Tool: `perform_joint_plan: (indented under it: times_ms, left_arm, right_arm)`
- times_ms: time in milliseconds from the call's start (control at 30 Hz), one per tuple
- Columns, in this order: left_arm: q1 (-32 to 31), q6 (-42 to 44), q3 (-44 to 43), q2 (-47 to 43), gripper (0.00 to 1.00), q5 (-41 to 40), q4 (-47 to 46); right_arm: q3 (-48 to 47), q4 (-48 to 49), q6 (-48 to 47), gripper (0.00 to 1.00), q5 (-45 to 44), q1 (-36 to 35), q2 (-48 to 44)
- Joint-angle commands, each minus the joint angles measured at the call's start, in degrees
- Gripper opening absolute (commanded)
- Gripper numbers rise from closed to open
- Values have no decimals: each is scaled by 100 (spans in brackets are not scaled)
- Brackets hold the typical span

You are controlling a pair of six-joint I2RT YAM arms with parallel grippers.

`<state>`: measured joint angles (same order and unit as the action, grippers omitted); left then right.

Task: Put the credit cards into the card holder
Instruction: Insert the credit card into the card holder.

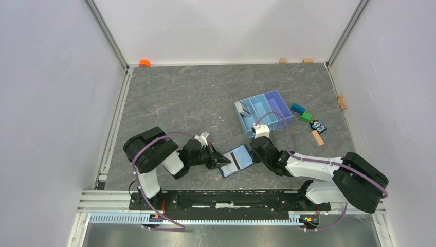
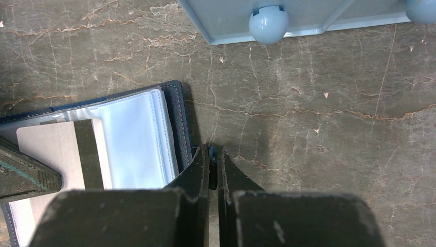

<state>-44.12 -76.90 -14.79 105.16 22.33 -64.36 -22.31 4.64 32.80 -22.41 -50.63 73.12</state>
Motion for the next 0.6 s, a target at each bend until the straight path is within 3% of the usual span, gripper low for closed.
perform_joint_plan:
  times_ms: [0,333,567]
  left_arm:
    - [9,566,-20,-141,2,-500,1089]
    - [9,788,-92,-230,2,-510,1408]
    - [15,1208,-267,-614,2,-624,2259]
  right_arm:
    - [108,-838,29,0,-12,-42,99]
    - [121,-869,43,0,-16,-43,82]
    - [118,-874,36,0,-38,-43,73]
